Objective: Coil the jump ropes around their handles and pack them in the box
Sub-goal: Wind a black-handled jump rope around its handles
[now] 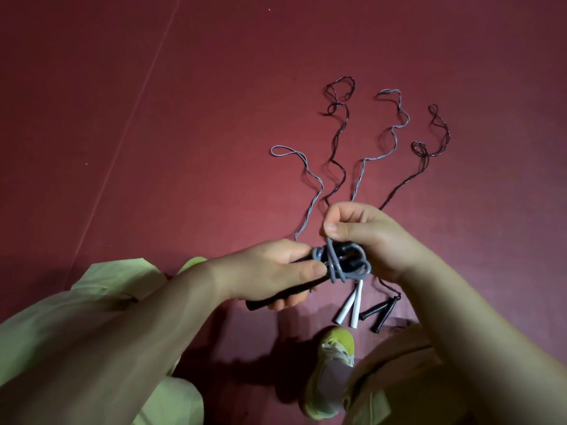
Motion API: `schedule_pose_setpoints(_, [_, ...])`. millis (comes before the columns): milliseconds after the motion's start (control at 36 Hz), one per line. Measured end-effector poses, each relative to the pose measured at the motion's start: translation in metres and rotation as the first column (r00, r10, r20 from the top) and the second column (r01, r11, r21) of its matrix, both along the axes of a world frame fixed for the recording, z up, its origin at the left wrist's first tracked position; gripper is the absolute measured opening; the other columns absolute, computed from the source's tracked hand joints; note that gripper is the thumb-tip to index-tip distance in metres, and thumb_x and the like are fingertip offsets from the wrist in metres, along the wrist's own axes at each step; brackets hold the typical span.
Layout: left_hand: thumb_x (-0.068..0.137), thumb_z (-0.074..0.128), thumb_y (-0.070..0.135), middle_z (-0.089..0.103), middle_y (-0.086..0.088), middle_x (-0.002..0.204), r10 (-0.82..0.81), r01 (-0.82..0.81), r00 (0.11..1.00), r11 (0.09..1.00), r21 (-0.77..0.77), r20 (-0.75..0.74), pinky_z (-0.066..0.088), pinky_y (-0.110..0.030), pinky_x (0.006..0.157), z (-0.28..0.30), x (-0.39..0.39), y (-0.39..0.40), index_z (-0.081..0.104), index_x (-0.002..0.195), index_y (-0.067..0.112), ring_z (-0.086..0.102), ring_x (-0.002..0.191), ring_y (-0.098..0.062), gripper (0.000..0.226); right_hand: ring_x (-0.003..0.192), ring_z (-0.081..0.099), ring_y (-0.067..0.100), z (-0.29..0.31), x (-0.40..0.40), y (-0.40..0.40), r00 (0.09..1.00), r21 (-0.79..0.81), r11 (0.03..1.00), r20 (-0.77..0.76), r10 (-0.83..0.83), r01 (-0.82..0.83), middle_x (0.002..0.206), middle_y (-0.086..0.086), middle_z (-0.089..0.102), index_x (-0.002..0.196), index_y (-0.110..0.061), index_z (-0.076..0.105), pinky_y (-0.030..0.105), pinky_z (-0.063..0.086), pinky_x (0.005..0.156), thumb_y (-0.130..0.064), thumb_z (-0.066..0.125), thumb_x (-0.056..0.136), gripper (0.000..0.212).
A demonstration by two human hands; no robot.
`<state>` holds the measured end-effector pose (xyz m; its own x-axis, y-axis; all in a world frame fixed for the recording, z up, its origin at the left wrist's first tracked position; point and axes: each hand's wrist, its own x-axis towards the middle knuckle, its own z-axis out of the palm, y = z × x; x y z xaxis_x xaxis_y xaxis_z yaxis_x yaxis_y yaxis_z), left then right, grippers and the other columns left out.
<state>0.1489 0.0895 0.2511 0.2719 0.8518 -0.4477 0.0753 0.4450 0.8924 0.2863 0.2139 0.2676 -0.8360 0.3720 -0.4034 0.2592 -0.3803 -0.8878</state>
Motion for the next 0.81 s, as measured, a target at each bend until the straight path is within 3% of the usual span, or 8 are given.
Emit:
schedule_pose_setpoints(111, [0.083,0.043,0.044,0.055,0.004,0.050,0.130,-0.131,0.987,0.991,0.010,0.099,0.039,-0.021,0.043,0.004,-0.003,0.001,0.049,0.082,0.014,0.046,0.043,-0.013,0.031,0.051,0.041,0.013,-0.006,-0.006,0.001,0.995,-0.067,0.995,-0.054,-0.078,0.074,0.057,0.001,0.052,0.059,-0.023,0.067,0.023,0.027,0.050,-0.043,0.083,0.060,0.026])
schedule_pose_setpoints(167, [0.088,0.046,0.045,0.054,0.003,0.050,0.201,-0.203,0.970,0.979,0.000,0.138,0.039,-0.021,0.042,0.004,-0.005,0.002,0.049,0.083,0.012,0.045,0.042,-0.014,0.034,0.051,0.036,0.013,-0.008,-0.006,0.001,0.993,-0.082,0.994,-0.081,-0.084,0.078,0.066,0.009,0.047,0.070,-0.023,0.072,0.022,0.022,0.048,-0.066,0.081,0.050,0.048])
schedule_pose_setpoints(250, [0.088,0.045,0.046,0.052,0.003,0.050,0.290,-0.291,0.941,0.957,-0.024,0.176,0.038,-0.020,0.040,0.005,-0.008,0.003,0.049,0.081,0.011,0.044,0.039,-0.012,0.036,0.051,0.036,0.008,-0.008,-0.004,0.001,0.990,-0.069,0.997,-0.135,-0.046,0.037,0.066,0.004,0.046,0.088,-0.024,0.074,0.020,0.023,0.044,-0.076,0.071,0.057,0.061])
schedule_pose_setpoints(333, [0.084,0.043,0.046,0.051,0.001,0.051,0.346,-0.342,0.920,0.938,-0.052,0.182,0.038,-0.021,0.041,0.004,-0.009,0.005,0.050,0.082,0.010,0.044,0.039,-0.013,0.037,0.057,0.038,0.008,-0.009,-0.002,0.002,0.993,0.143,0.989,-0.115,-0.018,0.035,0.068,-0.003,0.050,0.105,-0.014,0.068,0.020,0.026,0.048,-0.060,0.066,0.076,0.054])
schedule_pose_setpoints(417, [0.087,0.043,0.047,0.050,0.000,0.051,0.405,-0.394,0.901,0.914,-0.097,0.153,0.037,-0.022,0.041,0.001,-0.007,0.007,0.050,0.082,0.010,0.042,0.039,-0.014,0.038,0.056,0.037,0.008,-0.009,-0.002,0.001,0.999,0.255,0.966,-0.026,-0.047,0.052,0.064,-0.003,0.043,0.101,-0.011,0.066,0.018,0.026,0.048,-0.038,0.051,0.088,0.033])
schedule_pose_setpoints(556, [0.100,0.039,0.038,0.049,-0.002,0.051,0.486,-0.467,0.864,0.871,-0.148,0.130,0.037,-0.021,0.040,0.001,-0.006,0.009,0.055,0.078,0.019,0.042,0.039,-0.015,0.033,0.050,0.040,0.000,-0.013,-0.004,-0.006,0.996,0.390,0.920,0.085,0.019,-0.051,0.056,-0.017,0.052,0.086,-0.018,0.061,0.014,0.032,0.050,-0.039,0.056,0.086,0.022])
schedule_pose_setpoints(694, [0.100,0.038,0.040,0.050,-0.001,0.049,0.504,-0.485,0.859,0.857,-0.173,0.090,0.037,-0.020,0.039,-0.001,-0.005,0.011,0.049,0.082,0.012,0.042,0.037,-0.014,0.034,0.044,0.033,0.005,-0.020,-0.006,-0.009,0.984,0.431,0.902,0.157,-0.079,0.004,0.044,-0.013,0.042,0.071,-0.017,0.058,0.017,0.028,0.047,-0.041,0.057,0.090,0.031])
schedule_pose_setpoints(806, [0.099,0.038,0.045,0.053,-0.003,0.054,0.493,-0.468,0.865,0.860,-0.205,0.093,0.039,-0.022,0.042,-0.003,-0.008,0.010,0.054,0.084,0.011,0.046,0.041,-0.016,0.041,0.054,0.024,0.014,-0.023,-0.008,-0.009,0.977,0.315,0.946,0.170,-0.129,0.070,0.063,0.009,0.034,0.074,-0.011,0.057,0.025,0.018,0.047,-0.043,0.058,0.079,0.032])
